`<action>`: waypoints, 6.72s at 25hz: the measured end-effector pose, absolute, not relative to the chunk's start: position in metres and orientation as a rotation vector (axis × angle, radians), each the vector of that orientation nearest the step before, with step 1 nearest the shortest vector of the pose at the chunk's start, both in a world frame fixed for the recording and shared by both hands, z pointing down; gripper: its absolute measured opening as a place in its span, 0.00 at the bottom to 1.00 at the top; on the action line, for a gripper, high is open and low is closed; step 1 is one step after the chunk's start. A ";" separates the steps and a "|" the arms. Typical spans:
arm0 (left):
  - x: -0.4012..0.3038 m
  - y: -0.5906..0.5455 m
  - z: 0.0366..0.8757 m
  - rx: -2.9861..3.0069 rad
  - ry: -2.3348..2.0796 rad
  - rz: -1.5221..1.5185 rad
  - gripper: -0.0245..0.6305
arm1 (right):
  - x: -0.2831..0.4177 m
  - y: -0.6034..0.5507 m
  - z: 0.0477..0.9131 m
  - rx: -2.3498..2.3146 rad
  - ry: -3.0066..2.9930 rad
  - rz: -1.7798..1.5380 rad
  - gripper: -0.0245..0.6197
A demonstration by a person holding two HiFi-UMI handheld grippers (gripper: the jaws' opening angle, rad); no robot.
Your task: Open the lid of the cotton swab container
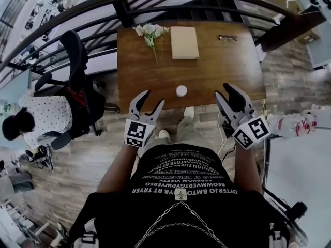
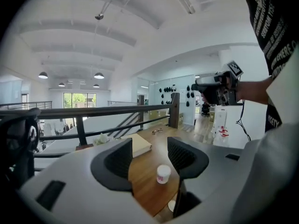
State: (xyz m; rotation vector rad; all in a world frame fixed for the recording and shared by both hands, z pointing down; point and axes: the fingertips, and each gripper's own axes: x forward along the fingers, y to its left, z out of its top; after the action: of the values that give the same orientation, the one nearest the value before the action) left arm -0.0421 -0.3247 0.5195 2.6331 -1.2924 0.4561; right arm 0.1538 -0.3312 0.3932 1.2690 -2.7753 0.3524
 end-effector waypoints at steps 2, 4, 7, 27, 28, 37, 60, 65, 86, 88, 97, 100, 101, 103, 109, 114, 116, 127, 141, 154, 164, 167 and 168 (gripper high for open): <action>-0.032 -0.330 0.534 2.666 -1.295 0.488 0.40 | 0.155 -0.341 0.392 1.250 -2.787 0.348 0.30; -0.023 -0.333 0.552 2.681 -1.299 0.530 0.40 | 0.157 -0.350 0.394 1.224 -2.787 0.356 0.30; -0.011 -0.338 0.577 2.680 -1.277 0.532 0.41 | 0.161 -0.361 0.401 1.182 -2.777 0.369 0.30; 0.065 -0.369 0.751 2.615 -1.086 0.757 0.45 | 0.178 -0.404 0.452 0.969 -2.704 0.487 0.30; 0.068 -0.370 0.756 2.614 -1.082 0.763 0.45 | 0.177 -0.405 0.455 0.956 -2.701 0.494 0.30; 0.084 -0.381 0.782 2.599 -1.101 0.799 0.45 | 0.177 -0.413 0.470 0.887 -2.675 0.527 0.30; 0.076 -0.387 0.750 2.655 -1.088 0.815 0.44 | 0.158 -0.400 0.475 0.908 -2.710 0.571 0.30; 0.059 -0.389 0.696 2.647 -1.108 0.743 0.44 | 0.140 -0.398 0.463 0.912 -2.752 0.541 0.30; 0.012 -0.369 0.532 2.648 -1.048 0.730 0.44 | 0.099 -0.368 0.454 0.934 -2.844 0.471 0.30; 0.009 -0.365 0.518 2.669 -1.043 0.740 0.44 | 0.095 -0.364 0.451 0.933 -2.854 0.470 0.30; 0.006 -0.342 0.458 2.725 -0.959 0.756 0.44 | 0.062 -0.338 0.413 0.826 -2.926 0.402 0.30; 0.005 -0.333 0.443 2.740 -0.937 0.761 0.44 | 0.051 -0.324 0.395 0.781 -2.945 0.361 0.30; 0.006 -0.329 0.438 2.748 -0.932 0.763 0.44 | 0.048 -0.319 0.389 0.764 -2.948 0.354 0.32; 0.008 -0.322 0.429 2.763 -0.926 0.772 0.44 | 0.041 -0.308 0.379 0.721 -2.945 0.354 0.34; 0.017 -0.301 0.412 2.816 -0.910 0.821 0.44 | 0.018 -0.288 0.360 0.676 -2.875 0.347 0.45; 0.019 -0.289 0.419 2.821 -0.904 0.827 0.44 | 0.010 -0.287 0.370 0.739 -2.808 0.418 0.46; 0.018 -0.286 0.424 2.811 -0.893 0.861 0.43 | 0.006 -0.285 0.378 0.744 -2.787 0.412 0.43; 0.018 -0.273 0.431 2.750 -0.757 0.879 0.41 | -0.002 -0.270 0.379 0.800 -2.778 0.146 0.42; 0.016 -0.275 0.439 2.726 -0.681 0.881 0.41 | -0.007 -0.273 0.379 0.801 -2.779 -0.039 0.43; 0.000 -0.289 0.437 2.761 -0.810 0.926 0.42 | -0.007 -0.268 0.360 0.746 -2.875 -0.026 0.34; 0.008 -0.280 0.441 2.763 -0.799 0.975 0.42 | -0.006 -0.248 0.349 0.697 -2.947 -0.047 0.29; 0.008 -0.278 0.437 2.764 -0.797 0.978 0.42 | -0.005 -0.242 0.342 0.694 -2.978 -0.060 0.20; 0.008 -0.277 0.435 2.765 -0.795 0.977 0.42 | -0.004 -0.241 0.340 0.692 -2.986 -0.062 0.18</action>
State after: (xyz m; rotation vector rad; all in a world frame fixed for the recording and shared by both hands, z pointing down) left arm 0.0082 -0.2768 0.4347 2.7655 -0.7949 0.9771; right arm -0.0044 -0.2406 0.3396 0.6916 -2.9860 -0.0624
